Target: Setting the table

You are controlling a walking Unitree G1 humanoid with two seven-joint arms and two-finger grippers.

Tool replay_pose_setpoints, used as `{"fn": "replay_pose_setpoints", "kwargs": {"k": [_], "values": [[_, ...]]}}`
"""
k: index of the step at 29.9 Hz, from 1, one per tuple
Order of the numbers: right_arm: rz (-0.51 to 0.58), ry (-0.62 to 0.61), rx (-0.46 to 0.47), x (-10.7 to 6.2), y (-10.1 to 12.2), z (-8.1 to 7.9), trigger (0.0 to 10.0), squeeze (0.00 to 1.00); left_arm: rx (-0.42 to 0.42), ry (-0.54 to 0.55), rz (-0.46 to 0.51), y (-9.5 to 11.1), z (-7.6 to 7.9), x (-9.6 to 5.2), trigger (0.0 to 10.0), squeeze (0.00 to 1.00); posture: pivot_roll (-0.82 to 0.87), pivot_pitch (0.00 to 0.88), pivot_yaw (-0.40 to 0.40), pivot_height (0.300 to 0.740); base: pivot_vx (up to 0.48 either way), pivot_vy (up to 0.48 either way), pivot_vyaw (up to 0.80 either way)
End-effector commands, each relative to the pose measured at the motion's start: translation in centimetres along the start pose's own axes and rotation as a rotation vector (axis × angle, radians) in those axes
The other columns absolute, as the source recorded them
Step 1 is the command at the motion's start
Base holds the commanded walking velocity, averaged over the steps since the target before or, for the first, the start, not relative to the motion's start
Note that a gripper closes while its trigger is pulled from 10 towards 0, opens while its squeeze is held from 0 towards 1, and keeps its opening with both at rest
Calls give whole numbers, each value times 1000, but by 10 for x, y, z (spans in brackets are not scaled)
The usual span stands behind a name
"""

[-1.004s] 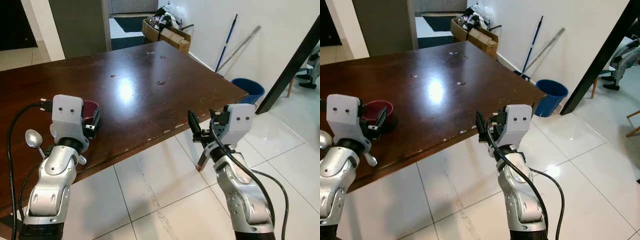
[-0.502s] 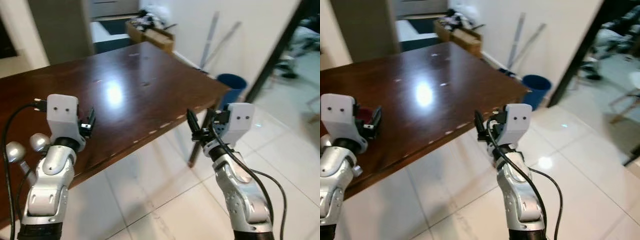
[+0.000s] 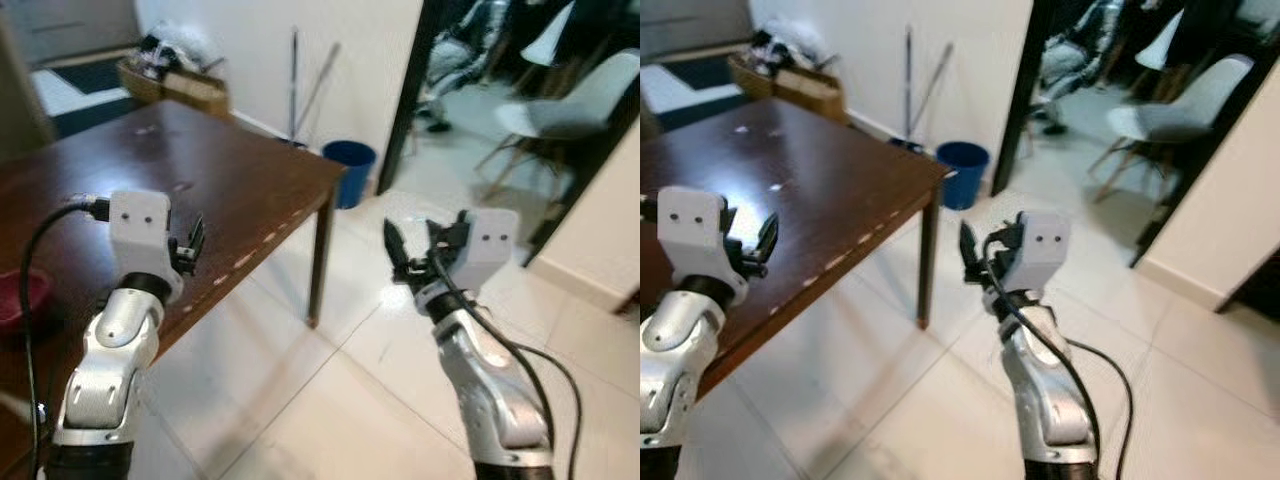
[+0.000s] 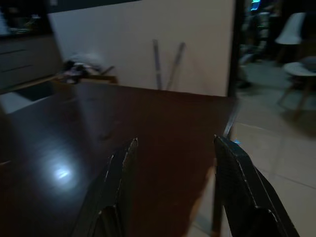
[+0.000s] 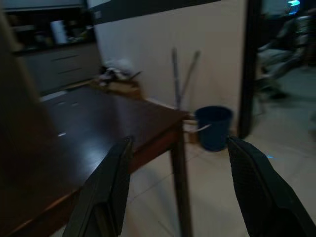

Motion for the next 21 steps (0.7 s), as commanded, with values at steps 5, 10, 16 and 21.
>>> {"fn": "replay_pose_setpoints", "kwargs": {"k": [5,10,16,21], "values": [[-16,-5,6,-1,-4,-1,10000,0,0,-3,-18,-4,1,-1,10000,0,-34,0,30,740,0,0,-800],[-16,-5,5,-1,-4,-1,10000,0,-1,-6,-15,-4,1,0,10000,0,-35,0,30,740,0,0,-800],[-17,-4,3,-1,-4,0,10000,0,-3,-7,-12,-3,2,1,10000,0,-34,0,27,740,0,0,-800],[-18,-2,3,-1,-4,-1,10000,0,-5,-7,-10,-3,3,1,10000,0,-33,0,27,740,0,0,-800]]}}
Point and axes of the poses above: a point about 5 cm out from each wrist's last joint towards the gripper, its own x axis pointing out of the wrist towards the gripper, its own y axis along the axis of the wrist's last joint, z = x × y, the point moved 2 cm from there along x, pointing out of the wrist towards the gripper, and after that the axes turned 15 degrees about x, right-handed, at the moved point
